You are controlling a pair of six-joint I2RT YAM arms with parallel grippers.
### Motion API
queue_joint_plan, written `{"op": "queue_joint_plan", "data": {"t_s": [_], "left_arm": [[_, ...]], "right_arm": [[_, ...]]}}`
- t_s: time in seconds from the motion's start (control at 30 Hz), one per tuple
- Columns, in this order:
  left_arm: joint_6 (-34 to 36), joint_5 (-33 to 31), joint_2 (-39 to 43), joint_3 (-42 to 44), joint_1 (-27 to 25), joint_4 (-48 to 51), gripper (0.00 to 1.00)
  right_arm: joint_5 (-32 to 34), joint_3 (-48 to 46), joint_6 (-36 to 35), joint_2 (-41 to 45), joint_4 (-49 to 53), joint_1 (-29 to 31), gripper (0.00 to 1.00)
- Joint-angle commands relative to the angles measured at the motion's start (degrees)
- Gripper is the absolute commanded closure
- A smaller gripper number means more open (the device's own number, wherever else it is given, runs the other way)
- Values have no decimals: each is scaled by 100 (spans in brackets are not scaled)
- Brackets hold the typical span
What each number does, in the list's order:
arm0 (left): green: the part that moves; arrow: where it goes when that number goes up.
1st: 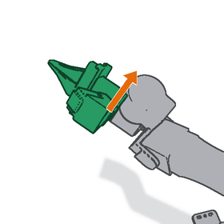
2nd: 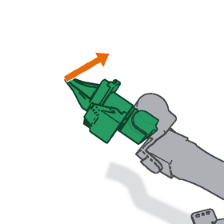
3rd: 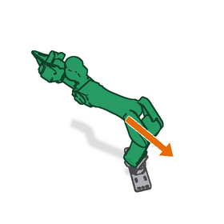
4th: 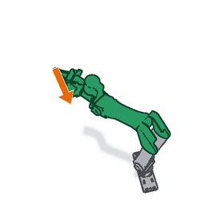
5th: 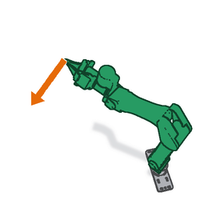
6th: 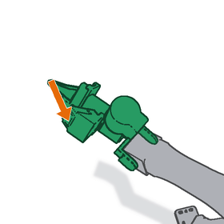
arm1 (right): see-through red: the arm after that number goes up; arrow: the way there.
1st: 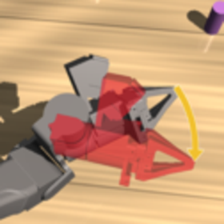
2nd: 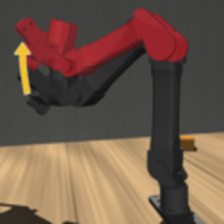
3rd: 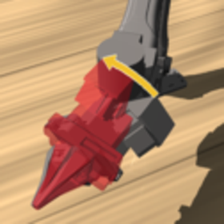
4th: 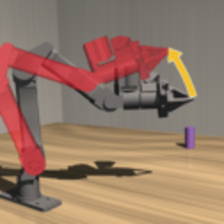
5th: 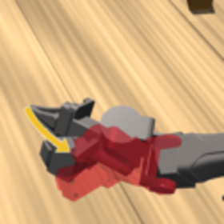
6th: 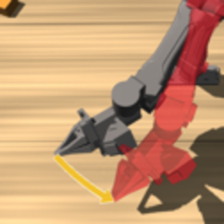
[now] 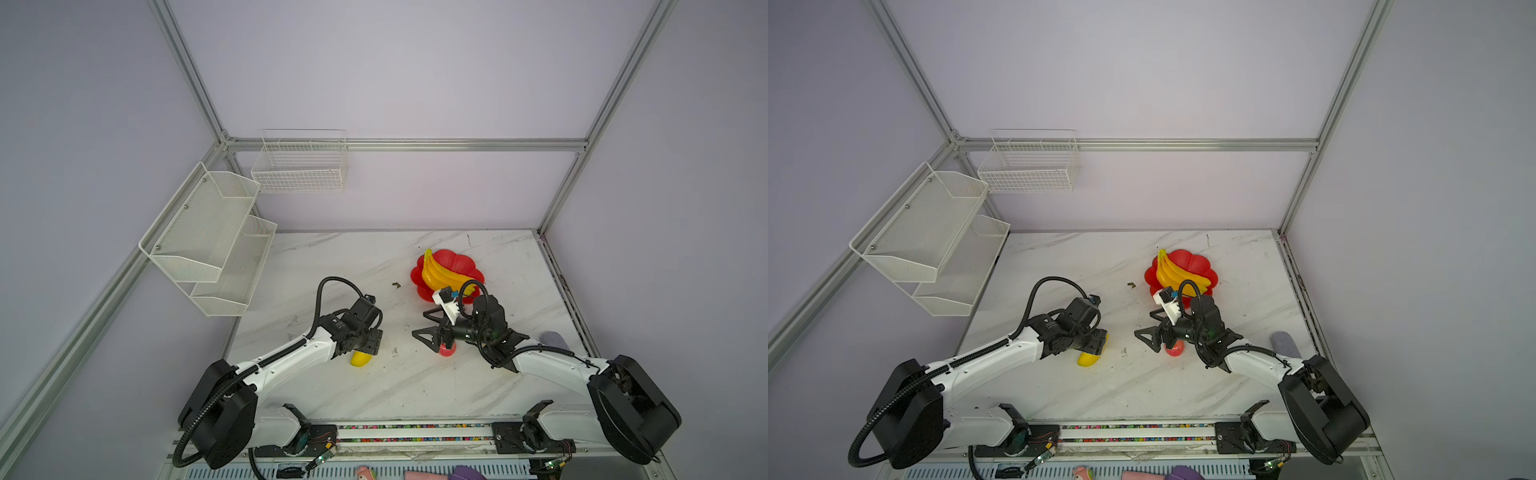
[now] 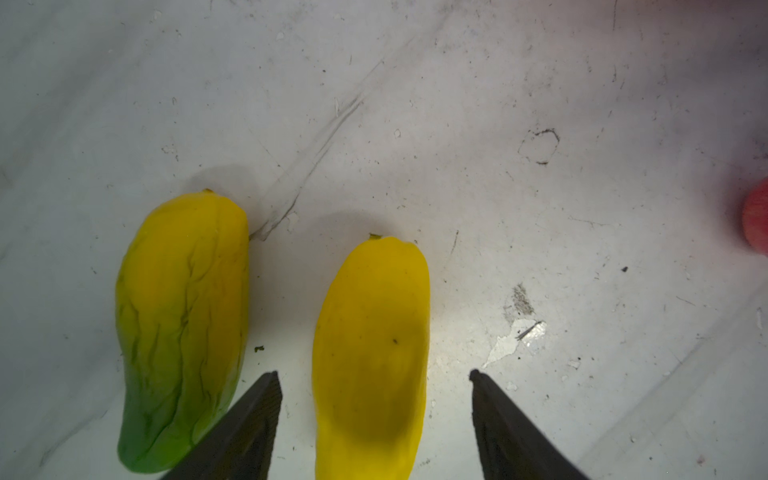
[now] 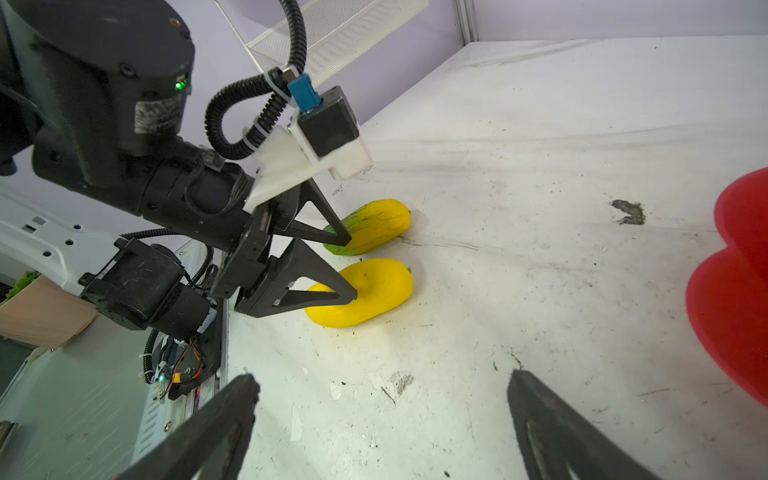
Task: Place and organize the fake fruits in the fruit bowl
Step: 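Grasp the plain yellow mango with the left gripper and lift it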
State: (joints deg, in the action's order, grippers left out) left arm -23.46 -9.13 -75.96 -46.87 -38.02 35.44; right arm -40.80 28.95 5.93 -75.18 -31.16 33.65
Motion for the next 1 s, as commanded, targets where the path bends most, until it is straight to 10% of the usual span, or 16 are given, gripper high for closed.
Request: {"op": "queue_joint_plan", "data": {"t_s": [0.0,0.33,0.57,0.97], "left_arm": [[-141,86,-130,289,-16,-166,27],[-183,108,-948,335,-32,-536,38],[-88,214,-803,-50,-32,-571,58],[-247,1285,-1857,-2409,-28,-1962,59]], "right_arm": [[-78,-30,-2,89,-428,54,3],[713,-256,-48,709,-461,54,3],[2765,-580,490,1437,-400,-145,3],[2814,-969,910,1982,-558,-965,3]]}}
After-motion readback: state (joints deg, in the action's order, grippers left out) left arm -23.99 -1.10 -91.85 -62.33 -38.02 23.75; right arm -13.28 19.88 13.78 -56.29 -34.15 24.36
